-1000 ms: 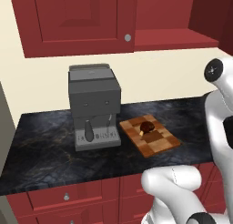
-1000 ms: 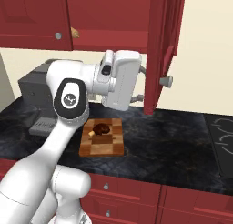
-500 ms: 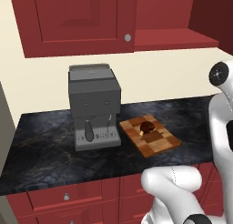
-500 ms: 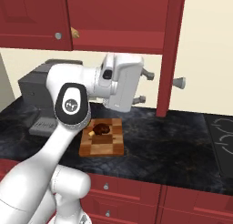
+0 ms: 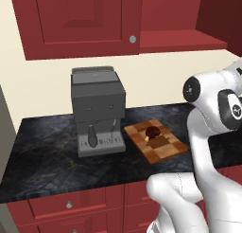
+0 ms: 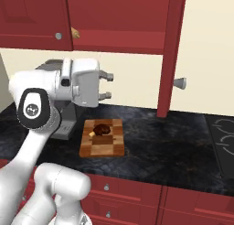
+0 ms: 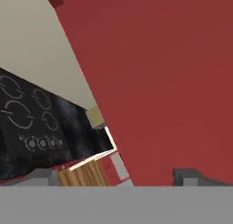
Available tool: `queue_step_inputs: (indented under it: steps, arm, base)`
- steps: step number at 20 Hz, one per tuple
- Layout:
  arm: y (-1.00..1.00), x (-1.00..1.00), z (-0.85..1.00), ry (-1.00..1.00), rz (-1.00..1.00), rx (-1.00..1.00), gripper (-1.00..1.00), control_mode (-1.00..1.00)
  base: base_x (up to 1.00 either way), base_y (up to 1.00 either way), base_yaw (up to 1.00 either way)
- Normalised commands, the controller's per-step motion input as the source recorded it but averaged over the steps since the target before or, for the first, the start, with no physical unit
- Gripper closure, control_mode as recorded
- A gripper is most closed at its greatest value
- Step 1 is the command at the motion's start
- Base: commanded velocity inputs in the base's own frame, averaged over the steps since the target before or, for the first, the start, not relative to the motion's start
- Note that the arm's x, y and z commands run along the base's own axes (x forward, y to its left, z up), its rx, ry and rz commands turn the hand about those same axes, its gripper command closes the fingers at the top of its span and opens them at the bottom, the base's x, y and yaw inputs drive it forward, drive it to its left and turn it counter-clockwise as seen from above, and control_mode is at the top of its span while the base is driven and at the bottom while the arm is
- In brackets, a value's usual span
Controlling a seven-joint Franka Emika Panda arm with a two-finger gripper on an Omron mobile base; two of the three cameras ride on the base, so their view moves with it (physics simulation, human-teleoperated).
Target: Open the cabinet, retrieve the rolling pin, and place it next to the meat on the cutting board to prepare for tenderizing.
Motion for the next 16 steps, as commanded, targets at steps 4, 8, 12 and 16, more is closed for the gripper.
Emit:
queue_step_inputs:
  steps: [4, 8, 12, 16]
  arm:
    - [0.85, -0.06, 0.04, -0.3, 0.03, 0.06, -1.0, -1.0]
    - [0.68, 0.0, 0.13, -0.3, 0.09, 0.15, -1.0, -1.0]
    - [0.74, -0.01, 0.17, -0.33, 0.13, 0.16, -1.0, -1.0]
    - [0.82, -0.01, 0.18, -0.34, 0.18, 0.13, -1.0, -1.0]
  base:
    - [0.0, 0.0, 0.0]
    - [0.0, 0.0, 0.0]
    - [0.0, 0.0, 0.0]
    - [0.0, 0.0, 0.0]
